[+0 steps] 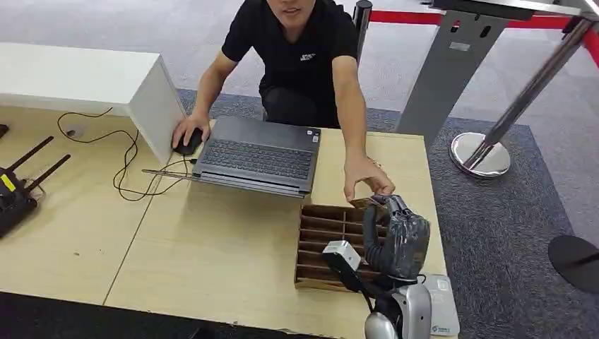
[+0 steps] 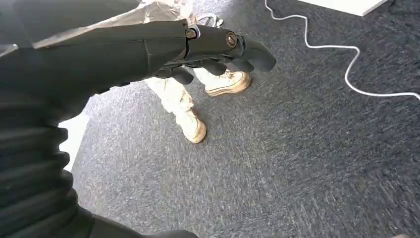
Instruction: Pass the card to the sensor for recognition and then transmit it.
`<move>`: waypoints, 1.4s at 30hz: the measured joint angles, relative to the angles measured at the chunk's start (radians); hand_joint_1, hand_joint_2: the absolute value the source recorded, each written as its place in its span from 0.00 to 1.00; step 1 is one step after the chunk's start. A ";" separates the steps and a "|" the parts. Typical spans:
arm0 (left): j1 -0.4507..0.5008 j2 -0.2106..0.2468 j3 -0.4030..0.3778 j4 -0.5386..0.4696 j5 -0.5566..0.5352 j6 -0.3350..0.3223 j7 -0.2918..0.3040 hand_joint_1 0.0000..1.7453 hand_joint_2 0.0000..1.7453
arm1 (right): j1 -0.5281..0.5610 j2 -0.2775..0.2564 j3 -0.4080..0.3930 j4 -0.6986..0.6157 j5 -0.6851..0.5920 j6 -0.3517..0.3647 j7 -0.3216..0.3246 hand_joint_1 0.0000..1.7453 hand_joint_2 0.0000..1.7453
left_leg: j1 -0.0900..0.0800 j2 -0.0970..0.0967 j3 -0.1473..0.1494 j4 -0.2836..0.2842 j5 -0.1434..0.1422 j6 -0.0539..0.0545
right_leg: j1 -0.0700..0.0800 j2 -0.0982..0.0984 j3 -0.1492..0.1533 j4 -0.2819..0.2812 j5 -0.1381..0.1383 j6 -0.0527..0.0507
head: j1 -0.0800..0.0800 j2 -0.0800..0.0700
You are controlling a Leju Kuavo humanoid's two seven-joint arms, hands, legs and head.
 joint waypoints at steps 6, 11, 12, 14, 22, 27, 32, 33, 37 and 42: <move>0.000 0.002 -0.008 0.000 0.012 0.000 0.000 0.00 1.00 | -0.001 0.004 -0.008 0.015 0.003 0.000 0.009 1.00 1.00 | 0.000 0.000 0.000 0.000 0.000 0.000 | 0.000 0.000 0.000 0.000 0.000 0.000 | 0.000 0.000; 0.000 0.003 -0.016 0.000 0.015 0.000 0.000 0.00 1.00 | -0.001 0.005 -0.018 0.020 0.006 0.000 0.016 0.34 1.00 | 0.000 0.000 0.000 0.000 0.000 0.000 | 0.000 0.000 0.000 0.000 0.000 0.000 | 0.000 0.000; 0.000 0.003 -0.019 0.000 0.016 0.000 0.000 0.00 1.00 | -0.001 0.005 -0.020 0.021 0.000 0.000 0.015 0.00 1.00 | 0.000 0.000 0.000 0.000 0.000 0.000 | 0.000 0.000 0.000 0.000 0.000 0.000 | 0.000 0.000; 0.000 0.005 -0.023 0.000 0.018 0.000 0.000 0.00 1.00 | -0.001 0.005 -0.023 0.024 -0.008 0.000 0.007 0.00 0.00 | 0.000 0.000 -0.001 0.000 0.000 0.000 | 0.000 0.000 -0.001 0.000 0.000 0.000 | 0.000 0.000; 0.000 0.008 -0.035 0.000 0.030 0.000 0.000 0.00 1.00 | 0.000 0.024 -0.048 0.024 -0.006 0.000 -0.046 0.00 0.00 | 0.000 0.000 0.000 0.000 0.000 0.000 | 0.000 0.000 -0.001 0.000 0.000 0.000 | 0.000 0.000; 0.000 0.009 -0.047 0.000 0.035 0.000 0.004 0.00 1.00 | 0.004 0.031 -0.066 0.024 -0.003 0.000 -0.054 0.00 0.00 | 0.000 0.000 0.000 0.000 0.000 0.000 | 0.000 0.000 0.000 0.000 0.000 0.000 | 0.000 0.000; 0.000 0.010 -0.053 0.000 0.039 0.000 0.008 0.00 1.00 | 0.007 0.033 -0.082 0.024 -0.008 0.000 -0.061 0.00 0.00 | 0.000 0.000 0.000 0.000 0.000 0.000 | 0.000 0.000 0.000 0.000 0.000 0.000 | 0.000 0.000; 0.000 0.010 -0.054 0.000 0.040 0.000 0.009 0.00 1.00 | 0.008 0.034 -0.085 0.024 -0.008 0.000 -0.065 0.00 0.00 | 0.000 0.000 0.000 0.000 0.000 0.000 | 0.000 0.000 0.000 0.000 0.000 0.000 | 0.000 0.000; -0.001 0.010 -0.058 0.000 0.048 0.000 0.018 0.00 1.00 | 0.015 0.039 -0.100 0.024 -0.021 0.000 -0.092 0.00 0.00 | 0.000 0.000 0.000 0.000 0.000 0.000 | 0.000 0.000 -0.001 0.000 0.000 0.000 | 0.000 0.000; -0.001 0.010 -0.063 0.000 0.052 0.000 0.034 0.00 1.00 | 0.030 0.048 -0.133 0.024 -0.055 0.000 -0.141 0.00 0.00 | 0.000 0.000 0.000 0.000 0.000 0.000 | 0.000 0.000 -0.001 0.000 0.000 0.000 | 0.000 0.000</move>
